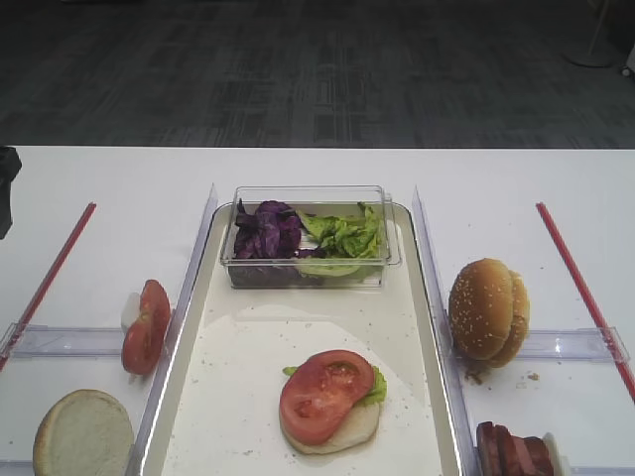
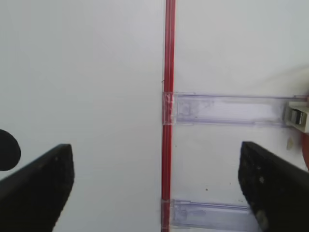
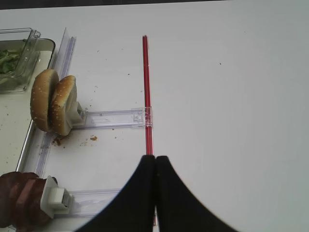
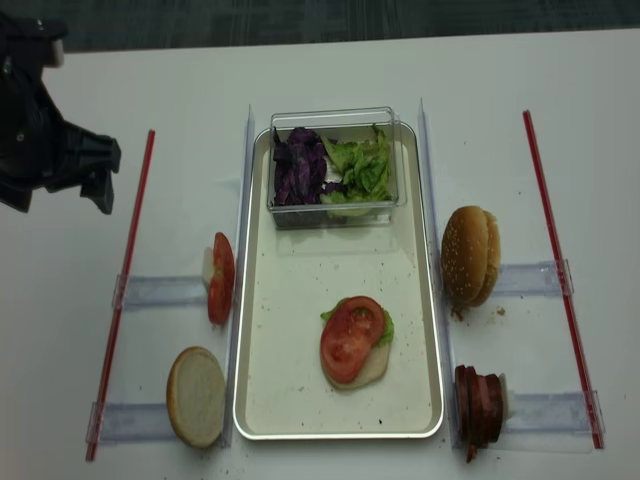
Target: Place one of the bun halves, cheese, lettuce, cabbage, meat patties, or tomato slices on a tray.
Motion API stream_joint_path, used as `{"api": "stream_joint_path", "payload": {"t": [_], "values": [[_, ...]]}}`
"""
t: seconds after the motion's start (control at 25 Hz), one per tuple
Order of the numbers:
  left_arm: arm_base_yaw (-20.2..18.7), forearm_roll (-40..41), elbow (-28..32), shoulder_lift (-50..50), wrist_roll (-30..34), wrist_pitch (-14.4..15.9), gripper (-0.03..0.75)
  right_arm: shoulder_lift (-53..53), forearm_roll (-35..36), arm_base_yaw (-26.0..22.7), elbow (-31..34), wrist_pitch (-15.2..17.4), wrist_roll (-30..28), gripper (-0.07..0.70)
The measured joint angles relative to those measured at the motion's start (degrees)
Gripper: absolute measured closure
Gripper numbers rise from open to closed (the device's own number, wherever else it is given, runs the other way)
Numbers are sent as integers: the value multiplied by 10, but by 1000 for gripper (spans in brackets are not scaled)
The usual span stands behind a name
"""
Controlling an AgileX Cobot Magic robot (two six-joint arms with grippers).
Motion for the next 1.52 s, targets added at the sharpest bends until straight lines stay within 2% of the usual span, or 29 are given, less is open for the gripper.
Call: {"api": "stream_joint_path", "payload": {"t": [0.24,0.72,1.36,1.52], "values": [[0,0,0,-1,1,17,83,0,0,0,0,0,0,595],[0,-7,0,-41,1,23,83,0,0,0,0,0,0,595],[0,-13,0,-185,1,25,83,0,0,0,0,0,0,595],[0,-13,0,-213,1,34,83,0,0,0,0,0,0,595]]}}
